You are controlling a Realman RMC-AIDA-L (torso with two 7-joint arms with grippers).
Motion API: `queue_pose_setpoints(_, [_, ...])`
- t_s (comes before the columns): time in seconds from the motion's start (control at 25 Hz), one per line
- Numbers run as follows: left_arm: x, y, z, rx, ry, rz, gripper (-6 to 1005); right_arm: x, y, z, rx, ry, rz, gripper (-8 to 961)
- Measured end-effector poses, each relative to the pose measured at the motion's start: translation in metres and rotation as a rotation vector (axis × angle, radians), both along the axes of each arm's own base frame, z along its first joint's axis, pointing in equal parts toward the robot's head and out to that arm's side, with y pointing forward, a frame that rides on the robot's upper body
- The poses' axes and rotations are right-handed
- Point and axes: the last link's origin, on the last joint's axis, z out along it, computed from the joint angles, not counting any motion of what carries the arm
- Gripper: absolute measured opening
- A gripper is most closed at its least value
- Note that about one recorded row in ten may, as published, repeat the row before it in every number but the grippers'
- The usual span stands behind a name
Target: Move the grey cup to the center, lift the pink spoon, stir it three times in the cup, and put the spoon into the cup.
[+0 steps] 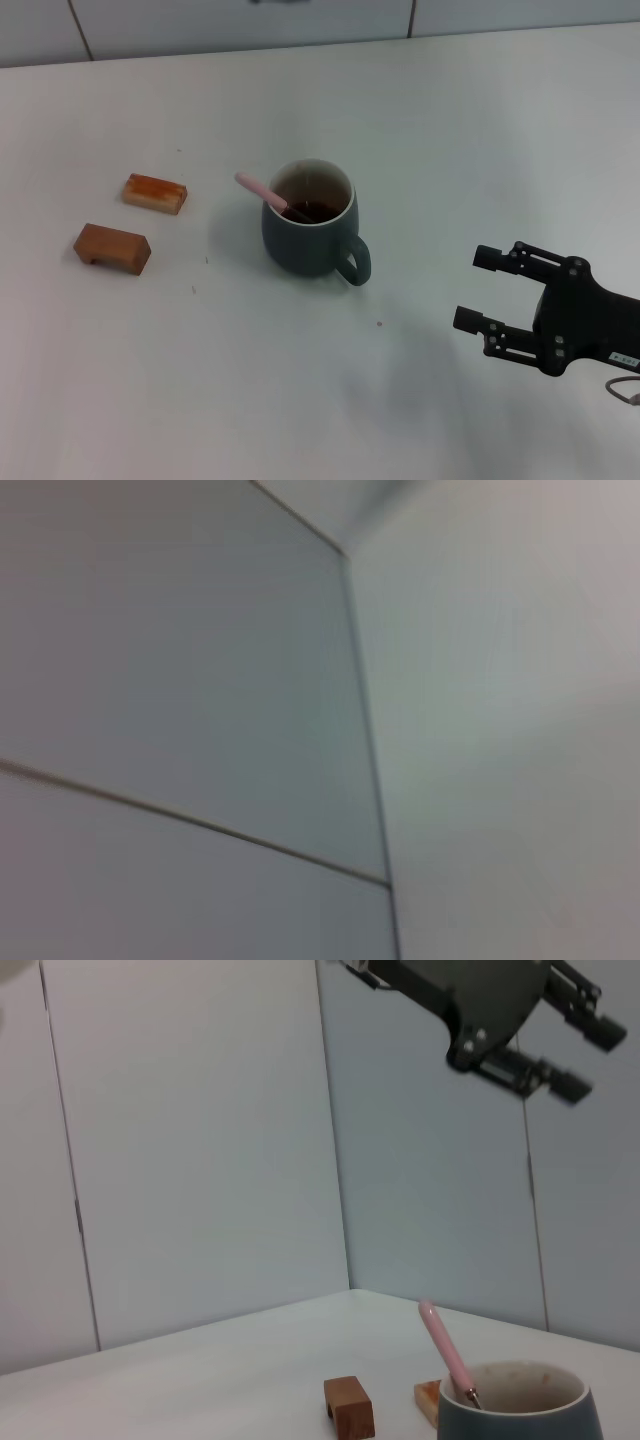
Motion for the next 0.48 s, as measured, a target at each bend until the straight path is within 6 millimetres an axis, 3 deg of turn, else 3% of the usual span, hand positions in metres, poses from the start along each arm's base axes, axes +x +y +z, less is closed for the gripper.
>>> queue_pose_setpoints(0.28, [-0.048,0.001,0.063,-0.033,-0.582,0.035,506,-0.001,0.002,0.003,0.018,0.001,0.012,742])
queue_pose_setpoints(0.4, [-0.089,-0.008,0.079,-0.064,-0.749,0.065,526,-0.005,0.002,0.007,0.044,0.016,0.045,742])
queue_pose_setpoints(0.44, [-0.121,-0.018,0.079,-0.103,-0.8,0.086,532,-0.008,0.002,0.009,0.06,0.035,0.066,741])
queue_pose_setpoints(0.48, [-0.121,-0.018,0.079,-0.103,-0.8,0.086,539,-0.008,0.002,0.009,0.06,0.035,0.066,741])
